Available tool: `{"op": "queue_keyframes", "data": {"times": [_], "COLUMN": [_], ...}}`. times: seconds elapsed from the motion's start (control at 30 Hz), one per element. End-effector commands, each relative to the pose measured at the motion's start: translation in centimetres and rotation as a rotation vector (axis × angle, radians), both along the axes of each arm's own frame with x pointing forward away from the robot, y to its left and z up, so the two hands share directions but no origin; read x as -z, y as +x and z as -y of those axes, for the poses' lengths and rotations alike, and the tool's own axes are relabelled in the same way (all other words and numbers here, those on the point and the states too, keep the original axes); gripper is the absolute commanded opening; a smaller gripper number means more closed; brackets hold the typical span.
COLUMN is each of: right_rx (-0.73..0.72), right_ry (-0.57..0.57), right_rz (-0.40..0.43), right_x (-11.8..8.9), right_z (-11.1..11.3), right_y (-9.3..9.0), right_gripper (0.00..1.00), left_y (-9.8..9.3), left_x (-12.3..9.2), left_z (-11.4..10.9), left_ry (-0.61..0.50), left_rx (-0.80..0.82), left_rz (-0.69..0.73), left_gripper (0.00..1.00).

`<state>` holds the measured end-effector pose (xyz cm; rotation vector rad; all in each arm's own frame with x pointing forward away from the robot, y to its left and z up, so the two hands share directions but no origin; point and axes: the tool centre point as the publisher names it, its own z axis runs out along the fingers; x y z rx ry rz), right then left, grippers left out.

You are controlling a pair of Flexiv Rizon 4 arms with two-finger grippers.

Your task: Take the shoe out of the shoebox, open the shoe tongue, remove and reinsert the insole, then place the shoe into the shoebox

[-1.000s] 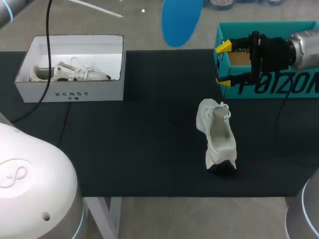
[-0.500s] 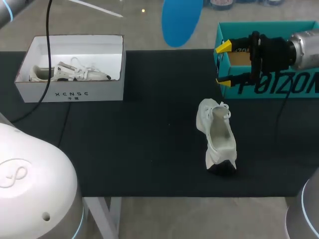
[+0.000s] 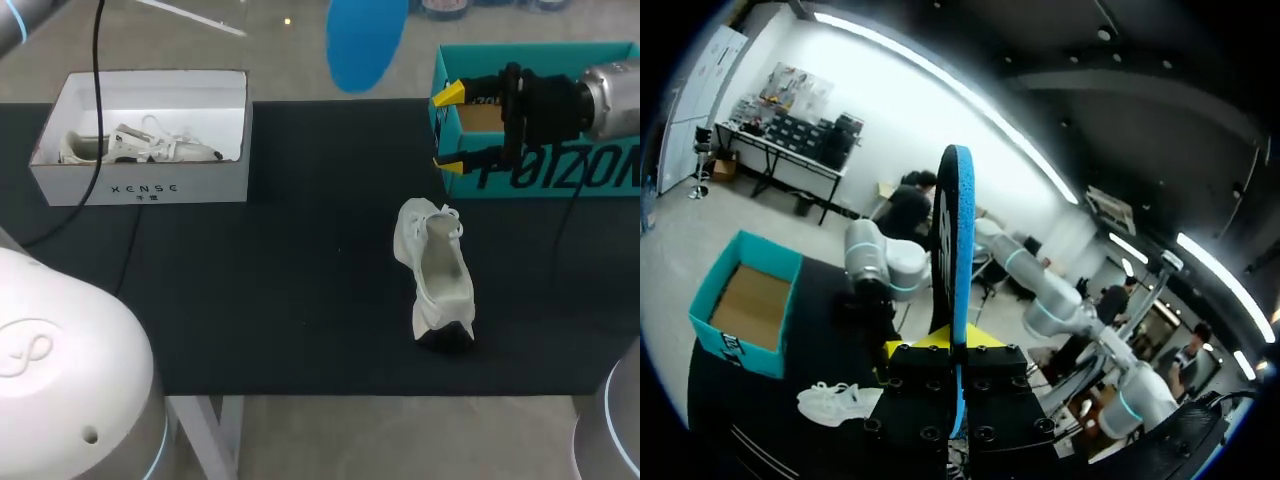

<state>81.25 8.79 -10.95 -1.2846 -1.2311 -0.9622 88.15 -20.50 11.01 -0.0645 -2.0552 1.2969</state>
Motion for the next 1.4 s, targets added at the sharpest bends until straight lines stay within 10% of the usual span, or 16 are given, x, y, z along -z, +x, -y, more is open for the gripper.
{"op": "queue_keyframes", "data": {"times": [0.03,0.5,0.93,1.4], "right_rx": [0.003,0.003,0.003,0.003], "right_ry": [-0.002,-0.002,-0.002,-0.002], "right_rz": [0.0,0.0,0.0,0.0], "right_x": [0.0,0.0,0.0,0.0], "right_z": [-0.1,-0.1,-0.1,-0.1], "right_y": [-0.1,-0.1,-0.1,-0.1], "right_gripper": [1.0,1.0,1.0,1.0], "left_y": [-2.8,-9.1,-10.7,-10.7], "left_x": [-1.0,3.9,8.2,8.2], "left_z": [-0.4,0.1,0.9,0.9], "left_ry": [-0.086,-0.298,-0.293,-0.293], "left_rx": [-0.101,-0.165,-0.232,-0.232], "left_rz": [0.185,0.452,0.634,0.634], "left_gripper": [0.0,0.0,0.0,0.0]}}
